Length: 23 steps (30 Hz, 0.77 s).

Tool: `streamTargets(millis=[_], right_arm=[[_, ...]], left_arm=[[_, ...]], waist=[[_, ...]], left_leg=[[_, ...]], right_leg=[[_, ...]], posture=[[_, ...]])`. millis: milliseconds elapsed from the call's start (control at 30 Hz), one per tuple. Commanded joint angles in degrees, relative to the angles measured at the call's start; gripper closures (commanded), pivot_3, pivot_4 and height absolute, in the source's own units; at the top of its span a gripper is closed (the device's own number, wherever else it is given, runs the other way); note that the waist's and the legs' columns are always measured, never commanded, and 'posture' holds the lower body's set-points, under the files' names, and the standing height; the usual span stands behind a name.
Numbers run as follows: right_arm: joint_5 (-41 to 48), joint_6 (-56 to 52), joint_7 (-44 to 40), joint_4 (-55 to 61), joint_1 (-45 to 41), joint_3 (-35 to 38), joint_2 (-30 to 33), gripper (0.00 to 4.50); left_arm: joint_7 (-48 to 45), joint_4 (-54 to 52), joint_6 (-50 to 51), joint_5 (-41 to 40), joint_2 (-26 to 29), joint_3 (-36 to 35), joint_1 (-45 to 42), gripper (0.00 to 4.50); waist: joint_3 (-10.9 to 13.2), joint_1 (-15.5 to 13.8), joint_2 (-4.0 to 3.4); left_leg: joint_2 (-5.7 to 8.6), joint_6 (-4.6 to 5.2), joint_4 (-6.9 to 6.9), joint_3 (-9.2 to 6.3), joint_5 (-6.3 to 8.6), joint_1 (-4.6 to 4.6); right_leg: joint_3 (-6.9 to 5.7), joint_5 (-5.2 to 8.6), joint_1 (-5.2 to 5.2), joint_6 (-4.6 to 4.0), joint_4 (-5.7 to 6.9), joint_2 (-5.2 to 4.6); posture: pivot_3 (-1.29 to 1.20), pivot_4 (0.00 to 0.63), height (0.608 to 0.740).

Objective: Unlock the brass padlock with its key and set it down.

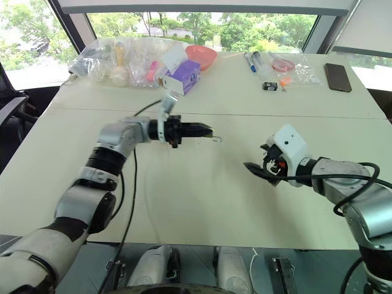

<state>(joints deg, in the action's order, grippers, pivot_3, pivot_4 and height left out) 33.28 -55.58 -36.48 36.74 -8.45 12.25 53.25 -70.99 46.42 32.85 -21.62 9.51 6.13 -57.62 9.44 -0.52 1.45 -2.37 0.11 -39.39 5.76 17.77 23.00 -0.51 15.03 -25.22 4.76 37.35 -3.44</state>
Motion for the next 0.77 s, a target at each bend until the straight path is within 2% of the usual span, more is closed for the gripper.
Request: streamTargets(millis=[33, 167, 333, 433, 500, 600, 700, 767], right_arm=[[3.5, -2.5, 1.3, 4.2, -1.5, 3.8, -0.7, 0.04], [4.9, -4.1, 3.9, 5.9, -2.4, 5.1, -2.0, 0.04], [5.4, -4.8, 6.0, 6.5, -2.3, 5.8, -2.9, 0.00], [5.3, -4.4, 6.4, 6.4, -1.2, 6.1, -3.0, 0.00], [4.9, -3.9, 6.5, 6.3, 0.1, 6.3, -3.0, 0.00], [4.8, -3.3, 6.6, 6.1, 1.8, 6.7, -3.2, 0.00], [3.6, -1.5, 6.6, 4.8, 4.3, 6.2, -3.8, 0.00], [2.8, -0.3, 7.1, 3.9, 5.5, 5.5, -4.8, 0.00]], left_arm=[[2.2, 7.9, -0.4, 1.8, -2.8, -1.1, -4.7, 4.46], [2.4, 16.0, 0.7, 4.0, -5.7, -1.1, -7.8, 4.46], [2.7, 19.9, 0.1, 6.9, -6.8, -1.3, -9.8, 2.22], [5.4, 20.2, -2.9, 9.0, -5.3, -1.5, -10.2, 0.81], [7.1, 19.4, -7.4, 11.5, -3.2, -0.6, -9.8, 0.81], [2.8, 15.5, -10.7, 12.9, 0.6, 0.3, -8.6, 0.81], [-1.7, 0.6, -6.8, 8.6, 6.1, -2.5, -4.2, 0.81], [1.2, -9.3, -4.0, 6.4, 8.2, -4.8, 0.0, 0.81]], waist=[[0.0, 0.0, 0.00], [0.0, -0.2, 0.00], [0.0, -0.1, 0.00], [0.0, -0.1, 0.00], [0.0, 0.0, 0.00], [0.0, 0.0, 0.00], [0.0, -0.1, -0.01], [0.0, -0.1, -0.02]], left_leg=[[0.00, 0.00, -0.02, -0.01, 0.00, 0.03], [0.01, 0.04, -0.07, -0.08, 0.03, 0.17], [0.01, 0.09, -0.09, -0.09, 0.05, 0.21], [0.01, 0.09, -0.12, -0.11, 0.05, 0.21], [0.00, 0.10, -0.15, -0.13, 0.06, 0.23], [-0.02, 0.09, -0.15, -0.13, 0.06, 0.23], [-0.05, 0.09, -0.15, -0.12, 0.05, 0.24], [-0.08, 0.08, -0.19, -0.12, 0.05, 0.27]], right_leg=[[0.00, 0.00, -0.01, 0.01, 0.00, 0.00], [-0.04, -0.01, -0.06, 0.01, -0.06, 0.00], [-0.06, -0.01, -0.07, 0.02, -0.10, -0.01], [-0.07, -0.02, -0.07, 0.02, -0.08, -0.01], [-0.07, -0.02, -0.07, 0.02, -0.08, -0.02], [-0.07, -0.02, -0.10, 0.02, -0.04, -0.01], [-0.08, -0.02, -0.10, 0.02, -0.02, -0.01], [-0.07, -0.02, -0.10, 0.02, -0.03, -0.04]], posture=[[0.00, 0.150, 0.734], [0.00, 0.150, 0.734], [0.00, 0.150, 0.734], [0.00, 0.150, 0.734], [0.00, 0.150, 0.734], [0.00, 0.150, 0.734], [0.00, 0.150, 0.734], [0.00, 0.150, 0.734]])
